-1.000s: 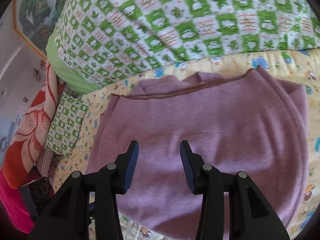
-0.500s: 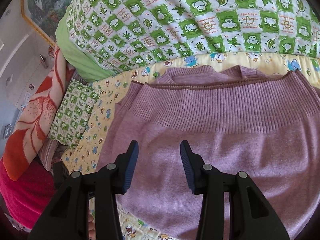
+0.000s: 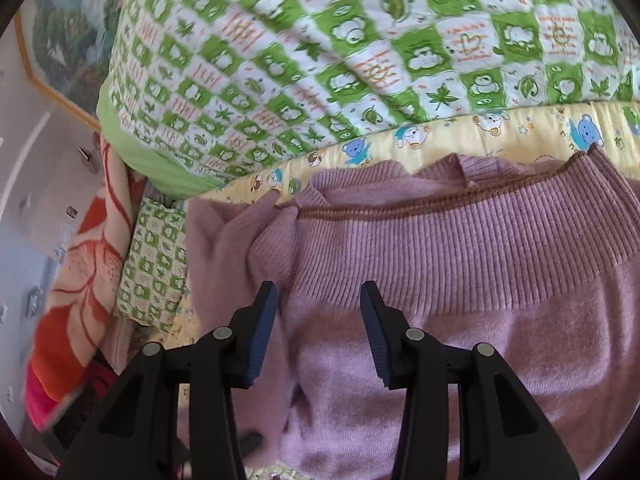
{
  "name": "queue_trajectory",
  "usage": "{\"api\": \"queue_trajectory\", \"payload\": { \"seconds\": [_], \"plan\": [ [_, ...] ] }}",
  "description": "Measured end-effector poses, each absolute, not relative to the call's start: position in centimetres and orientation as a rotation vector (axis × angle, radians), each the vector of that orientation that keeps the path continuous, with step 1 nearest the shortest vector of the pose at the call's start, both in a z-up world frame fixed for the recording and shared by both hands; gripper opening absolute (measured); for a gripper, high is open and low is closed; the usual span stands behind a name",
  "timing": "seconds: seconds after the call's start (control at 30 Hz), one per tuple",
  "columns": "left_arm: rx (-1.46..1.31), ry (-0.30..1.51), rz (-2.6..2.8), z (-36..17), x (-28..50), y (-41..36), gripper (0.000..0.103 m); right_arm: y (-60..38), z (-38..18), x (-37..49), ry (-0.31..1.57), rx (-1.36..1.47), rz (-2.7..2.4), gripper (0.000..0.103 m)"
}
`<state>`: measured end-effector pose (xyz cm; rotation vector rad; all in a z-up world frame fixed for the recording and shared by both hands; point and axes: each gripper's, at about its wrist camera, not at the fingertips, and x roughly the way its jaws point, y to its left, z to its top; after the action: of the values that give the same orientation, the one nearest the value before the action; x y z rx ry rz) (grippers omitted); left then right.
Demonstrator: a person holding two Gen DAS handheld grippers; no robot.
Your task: Fold small clothes
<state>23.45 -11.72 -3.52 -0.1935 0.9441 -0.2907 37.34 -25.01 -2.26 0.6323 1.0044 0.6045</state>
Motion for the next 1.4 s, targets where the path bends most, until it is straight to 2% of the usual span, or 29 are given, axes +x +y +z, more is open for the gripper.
{"api": "queue_trajectory", "payload": {
  "seconds": [0.13,0.53,0.57,0.6,0.67,0.83,1.0,1.2,1.4],
  "plan": [
    [-0.215,0.967,-0.292,-4.7,23.9,-11.6,0.009,-25.5,-4.0,38.4,1.069,0.659,0.632,0.059],
    [-0.179,0.979,-0.299,-4.2,22.9,-10.9,0.009,-19.6,-5.9,42.7,1.106,0.618,0.764,0.061],
    [-0.173,0.979,-0.296,-4.1,22.9,-10.9,0.009,-19.0,-5.8,43.1,1.106,0.596,0.769,0.054],
    [-0.169,0.978,-0.294,-4.0,22.9,-10.8,0.009,-18.3,-5.7,43.6,1.110,0.566,0.774,0.037],
    [-0.165,0.973,-0.298,-3.3,23.0,-10.7,0.009,-17.4,-5.3,44.2,1.119,0.519,0.763,0.017],
    [-0.185,0.914,-0.383,0.6,22.7,-11.9,0.009,-19.3,-0.7,43.0,1.013,0.514,0.785,0.015],
    [-0.152,0.884,-0.545,2.5,22.5,-17.5,0.009,-26.5,4.3,40.8,0.887,0.552,0.726,0.015],
    [-0.050,0.968,-0.631,-1.1,22.4,-23.6,0.009,-35.5,0.5,37.7,0.929,0.558,0.525,0.015],
    [0.013,1.004,-0.664,-2.6,22.2,-25.7,0.009,-39.9,-3.0,36.1,0.946,0.619,0.460,0.015]
  ]
}}
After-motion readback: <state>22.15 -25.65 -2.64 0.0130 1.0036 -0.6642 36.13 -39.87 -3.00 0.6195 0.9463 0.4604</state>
